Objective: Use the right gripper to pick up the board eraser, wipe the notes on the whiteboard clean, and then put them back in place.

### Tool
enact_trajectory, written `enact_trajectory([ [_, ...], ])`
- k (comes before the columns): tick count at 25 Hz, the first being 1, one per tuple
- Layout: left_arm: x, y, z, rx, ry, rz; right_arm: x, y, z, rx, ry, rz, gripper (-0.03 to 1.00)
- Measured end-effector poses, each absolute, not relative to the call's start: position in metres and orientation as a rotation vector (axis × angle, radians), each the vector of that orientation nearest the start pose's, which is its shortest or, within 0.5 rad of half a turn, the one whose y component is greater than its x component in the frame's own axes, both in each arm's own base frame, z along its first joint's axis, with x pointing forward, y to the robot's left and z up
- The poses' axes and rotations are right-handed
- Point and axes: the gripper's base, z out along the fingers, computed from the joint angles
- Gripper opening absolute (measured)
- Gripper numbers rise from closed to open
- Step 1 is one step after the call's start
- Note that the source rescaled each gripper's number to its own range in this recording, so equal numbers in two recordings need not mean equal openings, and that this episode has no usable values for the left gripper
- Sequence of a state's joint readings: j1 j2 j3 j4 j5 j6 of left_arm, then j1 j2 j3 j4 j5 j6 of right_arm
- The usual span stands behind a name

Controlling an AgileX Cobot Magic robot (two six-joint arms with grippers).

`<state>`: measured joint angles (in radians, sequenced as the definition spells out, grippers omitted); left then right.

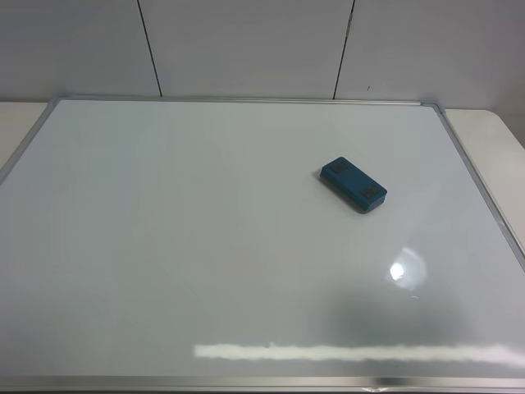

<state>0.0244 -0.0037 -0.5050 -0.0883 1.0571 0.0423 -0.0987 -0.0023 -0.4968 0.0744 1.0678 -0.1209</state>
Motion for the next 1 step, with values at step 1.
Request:
enact_trajectory([
  [1,-0.0059,-0.0071,0.2792,0.023,2.029,-0.063,-0.0047,0.0064,0.2760,-0.026,2.050,-0.047,0.96],
])
